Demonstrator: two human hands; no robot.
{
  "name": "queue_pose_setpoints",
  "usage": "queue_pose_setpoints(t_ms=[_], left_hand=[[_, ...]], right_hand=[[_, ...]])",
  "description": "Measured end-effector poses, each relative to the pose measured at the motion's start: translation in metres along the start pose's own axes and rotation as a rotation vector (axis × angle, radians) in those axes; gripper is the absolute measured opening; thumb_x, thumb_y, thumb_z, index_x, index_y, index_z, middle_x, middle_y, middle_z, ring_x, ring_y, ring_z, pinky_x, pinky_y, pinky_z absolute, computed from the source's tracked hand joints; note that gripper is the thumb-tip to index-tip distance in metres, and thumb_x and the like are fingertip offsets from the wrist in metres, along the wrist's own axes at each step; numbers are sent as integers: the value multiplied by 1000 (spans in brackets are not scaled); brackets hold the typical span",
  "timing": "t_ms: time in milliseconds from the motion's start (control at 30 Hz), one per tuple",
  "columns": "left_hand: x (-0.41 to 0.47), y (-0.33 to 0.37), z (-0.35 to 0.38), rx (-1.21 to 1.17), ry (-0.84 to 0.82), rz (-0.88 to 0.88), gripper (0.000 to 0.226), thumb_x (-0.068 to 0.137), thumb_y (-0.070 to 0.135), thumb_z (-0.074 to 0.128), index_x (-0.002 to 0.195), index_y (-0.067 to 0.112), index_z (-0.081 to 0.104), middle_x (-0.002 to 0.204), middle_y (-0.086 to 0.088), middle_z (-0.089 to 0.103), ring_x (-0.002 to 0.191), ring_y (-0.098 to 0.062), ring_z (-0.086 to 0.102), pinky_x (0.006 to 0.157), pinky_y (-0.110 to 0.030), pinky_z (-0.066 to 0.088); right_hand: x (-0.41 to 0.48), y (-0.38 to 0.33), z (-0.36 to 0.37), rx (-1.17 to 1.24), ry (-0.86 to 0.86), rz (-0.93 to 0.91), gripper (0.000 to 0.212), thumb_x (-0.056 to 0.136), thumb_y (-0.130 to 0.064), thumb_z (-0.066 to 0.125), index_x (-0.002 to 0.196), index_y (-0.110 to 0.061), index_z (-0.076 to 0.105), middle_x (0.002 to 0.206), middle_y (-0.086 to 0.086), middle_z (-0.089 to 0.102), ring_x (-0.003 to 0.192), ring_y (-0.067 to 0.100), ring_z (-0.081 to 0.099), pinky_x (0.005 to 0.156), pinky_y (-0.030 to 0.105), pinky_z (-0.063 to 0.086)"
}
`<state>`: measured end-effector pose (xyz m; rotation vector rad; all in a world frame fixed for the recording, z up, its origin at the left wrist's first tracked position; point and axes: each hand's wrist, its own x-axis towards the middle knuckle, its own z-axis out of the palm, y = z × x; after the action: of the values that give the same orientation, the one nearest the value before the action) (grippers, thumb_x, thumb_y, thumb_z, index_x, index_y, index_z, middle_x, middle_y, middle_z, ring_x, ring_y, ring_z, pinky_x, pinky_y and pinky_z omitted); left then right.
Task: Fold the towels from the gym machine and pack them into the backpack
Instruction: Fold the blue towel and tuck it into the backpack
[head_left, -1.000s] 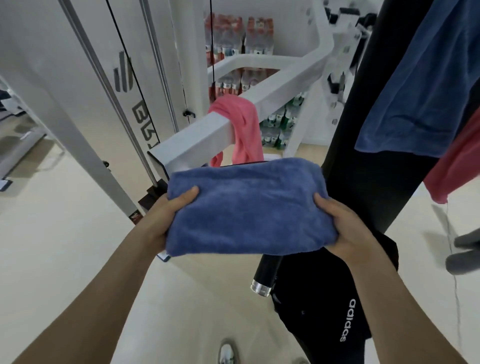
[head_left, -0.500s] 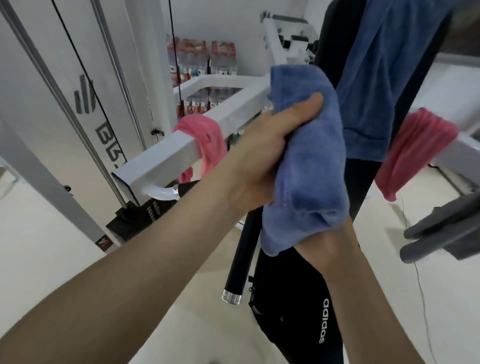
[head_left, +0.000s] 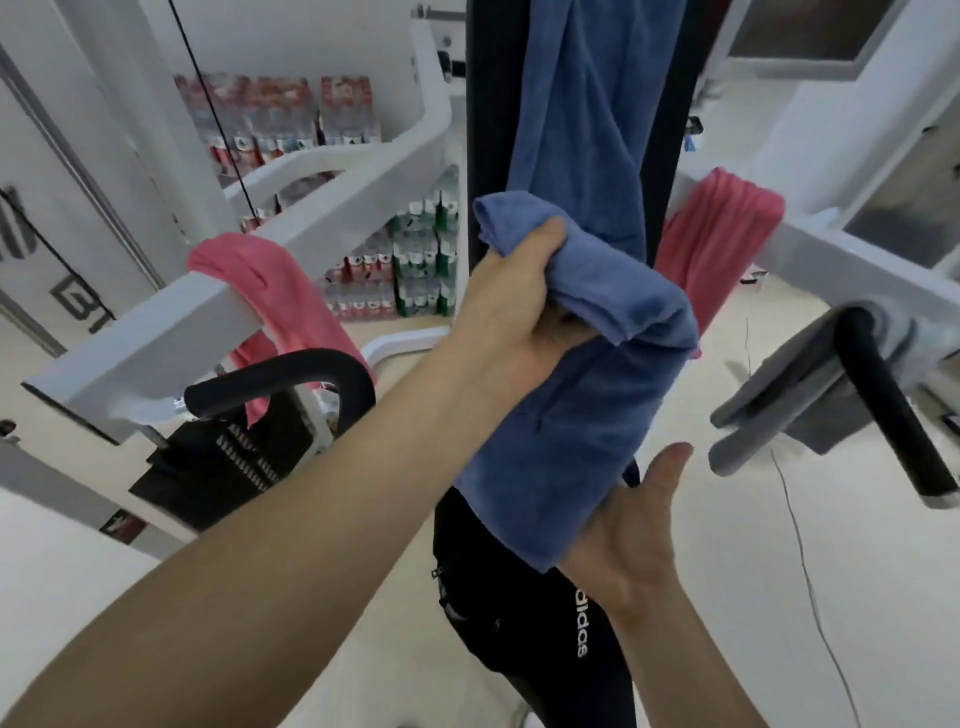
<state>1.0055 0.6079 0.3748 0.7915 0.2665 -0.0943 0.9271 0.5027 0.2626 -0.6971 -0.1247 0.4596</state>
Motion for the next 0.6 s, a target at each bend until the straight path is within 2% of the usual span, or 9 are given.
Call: queue_pose_setpoints(t_ms=[33,100,167,233,333,400,467,500,600], left_hand=[[3,-4,1,-10,22,-3,38,95,20,58,127,1,54,104,-18,66,78,-27,69,55,-37,57],[5,-15,3,-12,45,-30,39,95,20,58,129,1,53,114,-21,64,87,-32,68,60,-43,58],[5,-27,-1,-31,46,-47,39,96,19,56,129,0,51,122,-24,62,93,-35,67,65,-47,59],[0,-38,-13,-66,90,-46,37,96,17,55,128,-1,52,119,-23,64,92,-32,69,65,-44,60],[-14,-55,-36,-37,211,-50,36,93,12,57,127,2,55,113,-15,69,84,-23,72,57,-31,59],[-23,-67,-46,38,230,-78,35,91,11,59,126,7,56,107,-10,72,81,-20,73,55,-28,58],[-28,-80,-50,113,227,-80,30,91,11,59,121,14,58,99,-4,75,81,-18,74,57,-29,59],[-29,-85,-50,136,227,-70,28,90,11,60,118,17,59,97,-2,76,84,-17,74,60,-31,60],[-29,-99,-46,150,226,-31,25,89,8,63,110,20,61,101,0,76,92,-20,73,73,-38,61]], right_hand=[[0,-2,-9,-70,107,36,61,75,-50,75,121,-12,67,128,10,64,139,28,37,115,42,30],[-1,-6,-21,-36,146,112,33,92,-27,57,116,-8,69,120,11,68,120,27,59,93,37,53],[5,-10,-32,183,243,218,39,95,-26,41,115,-7,69,113,14,71,102,27,69,83,38,59],[10,-18,-39,300,337,274,48,95,-32,35,115,-4,69,116,18,69,104,30,69,95,47,49],[11,-31,-55,257,337,265,56,99,-33,26,132,2,53,140,22,51,132,36,46,118,46,20],[16,-36,-67,314,335,254,51,99,-30,36,147,-14,35,152,5,38,143,22,32,120,42,15],[21,-45,-73,398,360,320,66,93,-21,53,145,-42,19,149,-30,25,137,-9,23,113,21,25],[22,-48,-71,429,323,330,71,91,-19,57,144,-43,18,149,-33,18,136,-13,19,112,14,24],[24,-47,-74,399,333,275,57,95,-33,47,148,-16,34,155,6,34,143,25,32,117,44,24]])
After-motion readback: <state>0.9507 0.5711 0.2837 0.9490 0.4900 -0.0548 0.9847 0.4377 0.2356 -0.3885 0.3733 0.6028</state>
